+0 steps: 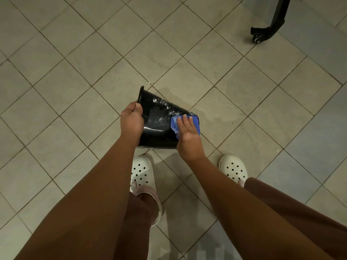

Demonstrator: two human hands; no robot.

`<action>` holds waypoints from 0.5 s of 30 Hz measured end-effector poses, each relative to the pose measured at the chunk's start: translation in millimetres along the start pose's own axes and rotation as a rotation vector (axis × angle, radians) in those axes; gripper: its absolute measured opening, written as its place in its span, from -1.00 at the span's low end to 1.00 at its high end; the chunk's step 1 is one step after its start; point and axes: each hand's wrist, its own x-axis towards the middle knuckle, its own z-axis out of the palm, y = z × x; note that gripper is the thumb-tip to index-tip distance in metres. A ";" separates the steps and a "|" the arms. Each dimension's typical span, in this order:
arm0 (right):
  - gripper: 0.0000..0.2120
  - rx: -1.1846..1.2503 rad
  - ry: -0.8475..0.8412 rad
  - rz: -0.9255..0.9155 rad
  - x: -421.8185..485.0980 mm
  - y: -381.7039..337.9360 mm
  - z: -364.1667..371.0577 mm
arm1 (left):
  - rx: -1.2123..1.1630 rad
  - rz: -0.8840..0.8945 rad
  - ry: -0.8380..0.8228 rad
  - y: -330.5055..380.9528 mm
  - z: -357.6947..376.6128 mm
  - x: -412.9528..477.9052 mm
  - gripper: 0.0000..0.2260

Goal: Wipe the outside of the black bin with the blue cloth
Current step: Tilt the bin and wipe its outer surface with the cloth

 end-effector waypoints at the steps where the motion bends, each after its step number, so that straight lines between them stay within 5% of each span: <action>1: -0.46 -0.001 0.018 0.029 1.3 0.4 0.9 | -0.002 0.006 -0.008 0.2 0.5 0.3 -0.79; 10: -0.40 -0.031 -0.008 -0.105 -13.6 -1.6 -2.2 | -0.004 -0.008 -0.038 1.7 0.7 -1.4 -0.82; 15: -0.44 -0.051 0.043 0.007 1.3 -5.2 -5.9 | -0.009 0.038 -0.031 2.6 5.0 -3.8 -0.81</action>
